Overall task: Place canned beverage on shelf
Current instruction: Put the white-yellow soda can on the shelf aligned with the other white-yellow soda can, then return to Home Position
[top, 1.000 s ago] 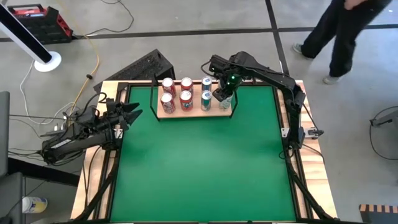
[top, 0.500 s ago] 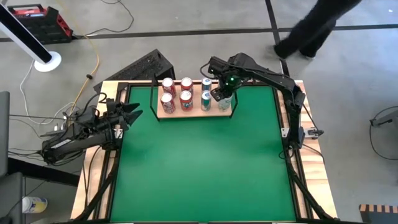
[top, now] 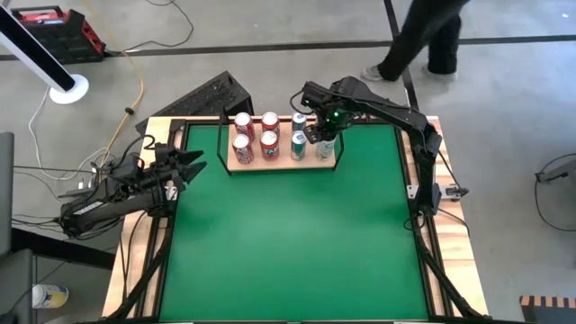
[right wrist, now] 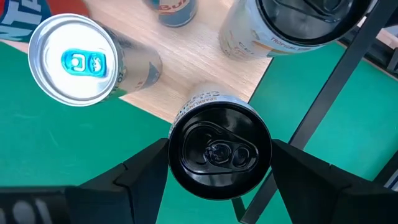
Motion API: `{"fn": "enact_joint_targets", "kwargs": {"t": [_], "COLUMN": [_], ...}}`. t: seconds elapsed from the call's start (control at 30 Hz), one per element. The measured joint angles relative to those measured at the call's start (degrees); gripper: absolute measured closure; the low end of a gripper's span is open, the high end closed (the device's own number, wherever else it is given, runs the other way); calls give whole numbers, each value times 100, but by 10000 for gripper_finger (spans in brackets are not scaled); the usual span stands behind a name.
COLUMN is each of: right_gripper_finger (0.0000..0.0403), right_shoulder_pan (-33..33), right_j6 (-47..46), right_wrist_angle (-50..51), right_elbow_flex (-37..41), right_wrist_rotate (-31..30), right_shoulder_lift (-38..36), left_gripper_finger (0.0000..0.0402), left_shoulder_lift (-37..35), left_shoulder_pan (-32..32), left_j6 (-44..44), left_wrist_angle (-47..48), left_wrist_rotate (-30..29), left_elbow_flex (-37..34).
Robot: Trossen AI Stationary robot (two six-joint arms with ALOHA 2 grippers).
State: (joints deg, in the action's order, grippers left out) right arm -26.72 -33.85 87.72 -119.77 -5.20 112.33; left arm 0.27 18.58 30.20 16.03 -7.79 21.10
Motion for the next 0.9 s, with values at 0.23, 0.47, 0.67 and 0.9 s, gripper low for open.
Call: {"fn": "enact_joint_targets", "kwargs": {"t": [0.23, 0.47, 0.67, 0.9], "right_gripper_finger": [116, 116, 105, 57], "right_shoulder_pan": [-2, 37, 46, 44], "right_j6": [-220, -233, -256, -323], "right_wrist_angle": [-7, -145, -142, -146], "right_elbow_flex": [2, 4, 4, 4], "right_wrist_rotate": [-225, -279, -290, -292], "right_shoulder_lift": [8, 11, 11, 11], "left_gripper_finger": [79, 79, 79, 79], "left_shoulder_lift": [-2, 0, -1, -2], "left_shoulder_pan": [1, -1, -1, 1], "left_j6": [56, 145, 185, 233], "left_wrist_angle": [-2, -2, -4, -4], "left_wrist_rotate": [101, 310, 455, 478], "left_elbow_flex": [0, 2, 1, 2]}}
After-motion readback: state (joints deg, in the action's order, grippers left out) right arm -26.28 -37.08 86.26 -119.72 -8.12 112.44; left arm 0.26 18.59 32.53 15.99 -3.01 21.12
